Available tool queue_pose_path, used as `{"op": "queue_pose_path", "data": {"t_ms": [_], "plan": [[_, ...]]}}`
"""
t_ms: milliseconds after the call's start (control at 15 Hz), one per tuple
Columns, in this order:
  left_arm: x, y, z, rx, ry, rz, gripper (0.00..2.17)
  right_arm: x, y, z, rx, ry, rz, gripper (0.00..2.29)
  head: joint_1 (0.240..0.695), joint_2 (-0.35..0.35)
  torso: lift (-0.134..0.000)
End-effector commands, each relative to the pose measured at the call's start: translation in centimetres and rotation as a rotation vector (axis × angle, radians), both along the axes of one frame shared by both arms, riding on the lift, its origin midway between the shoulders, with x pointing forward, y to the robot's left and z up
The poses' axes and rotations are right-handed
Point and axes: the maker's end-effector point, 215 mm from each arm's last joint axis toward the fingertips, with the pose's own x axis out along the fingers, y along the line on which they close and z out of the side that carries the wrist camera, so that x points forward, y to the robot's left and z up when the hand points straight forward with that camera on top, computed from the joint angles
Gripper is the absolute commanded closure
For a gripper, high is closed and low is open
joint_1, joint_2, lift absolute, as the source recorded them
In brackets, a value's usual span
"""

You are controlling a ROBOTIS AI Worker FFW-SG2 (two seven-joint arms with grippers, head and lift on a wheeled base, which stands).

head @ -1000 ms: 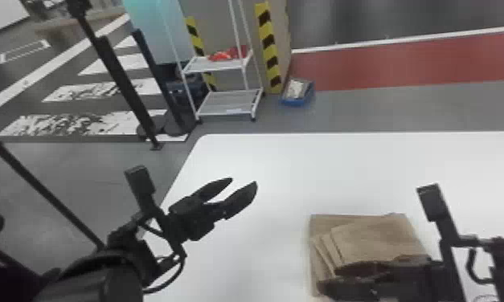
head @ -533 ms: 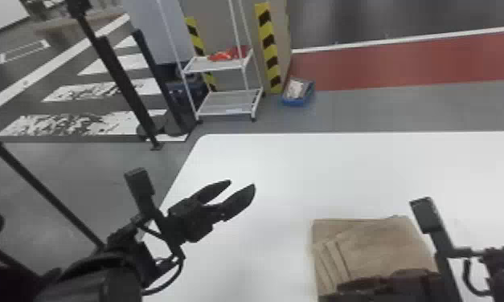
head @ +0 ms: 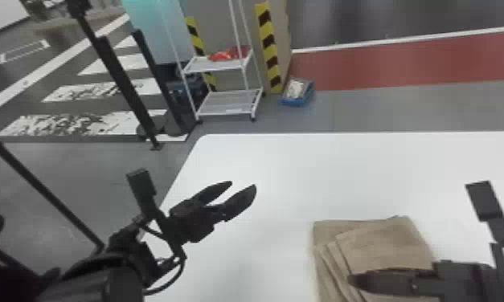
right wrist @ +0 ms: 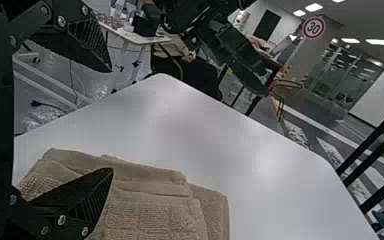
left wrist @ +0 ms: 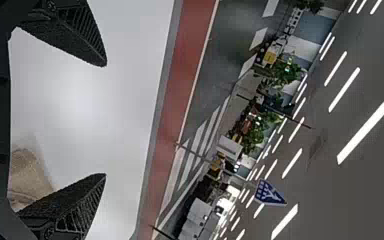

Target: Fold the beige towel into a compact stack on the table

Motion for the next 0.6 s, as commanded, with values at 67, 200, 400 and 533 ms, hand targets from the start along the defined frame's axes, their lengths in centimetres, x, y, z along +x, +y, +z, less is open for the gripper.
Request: {"op": "queue_pose_path", "data": {"t_ms": [67, 200, 400, 533], "plan": [[0.0, -0.1, 0.2, 0.000, -0.005, -0.002, 0.09, 1.8, -2.2, 3.1, -0.047, -0.170, -0.043, 0.20, 0.695, 0.350, -0.124], [0.0, 0.0, 0.2, 0.001, -0.003, 0.001, 0.09, 3.0, -3.6, 3.5, -0.150, -0.328, -0.057, 0.19, 0.695, 0.341, -0.124], [0.0, -0.3, -0.1, -0.002, 0.002, -0.002, 0.09, 3.7, -7.8, 1.9, -0.368, -0.531, -0.004, 0.13, 0.695, 0.298, -0.124], [0.1, -0.4, -0.2, 0.003, 0.004, -0.003, 0.09, 4.1, -8.8, 0.9, -0.528, -0.660, 0.076, 0.13, 0.695, 0.256, -0.124]]}}
